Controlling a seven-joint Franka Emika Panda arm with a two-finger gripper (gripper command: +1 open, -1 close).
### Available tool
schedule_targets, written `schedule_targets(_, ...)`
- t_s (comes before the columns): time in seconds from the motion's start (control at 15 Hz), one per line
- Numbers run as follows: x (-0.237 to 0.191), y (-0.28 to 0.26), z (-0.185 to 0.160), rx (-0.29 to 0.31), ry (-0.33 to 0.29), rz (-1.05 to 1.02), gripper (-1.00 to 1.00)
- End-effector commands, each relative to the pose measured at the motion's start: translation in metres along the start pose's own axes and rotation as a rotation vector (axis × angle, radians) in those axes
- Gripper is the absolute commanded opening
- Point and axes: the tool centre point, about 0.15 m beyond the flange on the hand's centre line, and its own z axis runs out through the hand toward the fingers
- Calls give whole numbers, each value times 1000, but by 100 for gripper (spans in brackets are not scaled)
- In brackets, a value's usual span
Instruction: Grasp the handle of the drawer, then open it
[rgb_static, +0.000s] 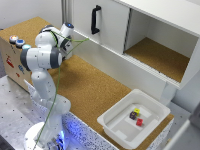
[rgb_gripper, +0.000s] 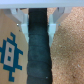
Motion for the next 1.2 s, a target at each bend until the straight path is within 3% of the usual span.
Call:
schedule_targets(0.0, 8, 50, 5, 72, 8, 47, -100)
schedule_targets(0.53, 7, 90, 10, 68, 5, 80, -100)
schedule_targets(1.13, 13, 163, -8, 49, 39, 196, -100)
